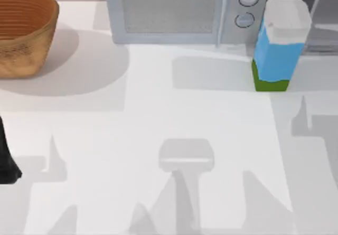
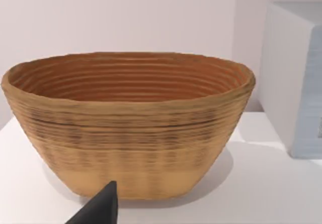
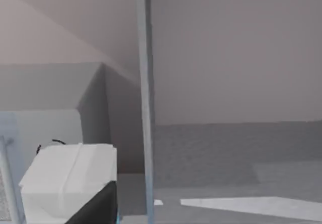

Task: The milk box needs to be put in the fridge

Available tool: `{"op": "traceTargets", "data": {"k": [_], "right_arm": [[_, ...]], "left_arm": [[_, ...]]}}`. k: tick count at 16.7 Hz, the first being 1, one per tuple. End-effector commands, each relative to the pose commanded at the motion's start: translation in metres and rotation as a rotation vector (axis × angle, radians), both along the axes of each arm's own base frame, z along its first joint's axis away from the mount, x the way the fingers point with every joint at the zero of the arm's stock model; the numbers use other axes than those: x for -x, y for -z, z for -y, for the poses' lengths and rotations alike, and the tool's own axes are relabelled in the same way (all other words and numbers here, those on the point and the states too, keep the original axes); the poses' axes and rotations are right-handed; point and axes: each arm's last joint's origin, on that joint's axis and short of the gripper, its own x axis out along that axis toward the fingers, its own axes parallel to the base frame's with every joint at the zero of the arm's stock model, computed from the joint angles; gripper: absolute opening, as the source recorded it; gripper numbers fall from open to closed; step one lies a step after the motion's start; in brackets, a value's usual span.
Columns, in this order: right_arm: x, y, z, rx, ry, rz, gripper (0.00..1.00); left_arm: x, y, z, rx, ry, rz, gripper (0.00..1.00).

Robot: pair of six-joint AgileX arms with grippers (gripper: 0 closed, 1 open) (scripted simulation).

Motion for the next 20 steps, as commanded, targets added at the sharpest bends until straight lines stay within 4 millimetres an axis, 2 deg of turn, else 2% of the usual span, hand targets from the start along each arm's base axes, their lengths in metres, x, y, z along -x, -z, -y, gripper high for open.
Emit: {"op": "traceTargets", "data": {"k": [3, 5, 8, 10, 13, 15, 17, 20], "right_arm": [[-0.047, 0.002, -0.018, 0.002, -0.009, -0.059, 1.00], [-0.081, 0.016, -0.034, 0.005, -0.015, -0.103, 1.00], [-0.124, 0.051, -0.060, 0.014, -0.019, -0.165, 1.00], [-0.145, 0.079, -0.076, 0.019, -0.019, -0.197, 1.00], [-0.165, 0.118, -0.094, 0.024, -0.015, -0.225, 1.00], [-0.172, 0.136, -0.102, 0.024, -0.012, -0.232, 1.00], [-0.175, 0.146, -0.106, 0.024, -0.010, -0.234, 1.00], [-0.176, 0.148, -0.107, 0.024, -0.010, -0.234, 1.00]], "left_arm": [[0.000, 0.000, 0.000, 0.000, 0.000, 0.000, 1.00], [0.000, 0.000, 0.000, 0.000, 0.000, 0.000, 1.00], [0.000, 0.000, 0.000, 0.000, 0.000, 0.000, 1.00], [0.000, 0.000, 0.000, 0.000, 0.000, 0.000, 1.00], [0.000, 0.000, 0.000, 0.000, 0.000, 0.000, 1.00], [0.000, 0.000, 0.000, 0.000, 0.000, 0.000, 1.00], [0.000, 0.000, 0.000, 0.000, 0.000, 0.000, 1.00], [0.000, 0.000, 0.000, 0.000, 0.000, 0.000, 1.00]]}}
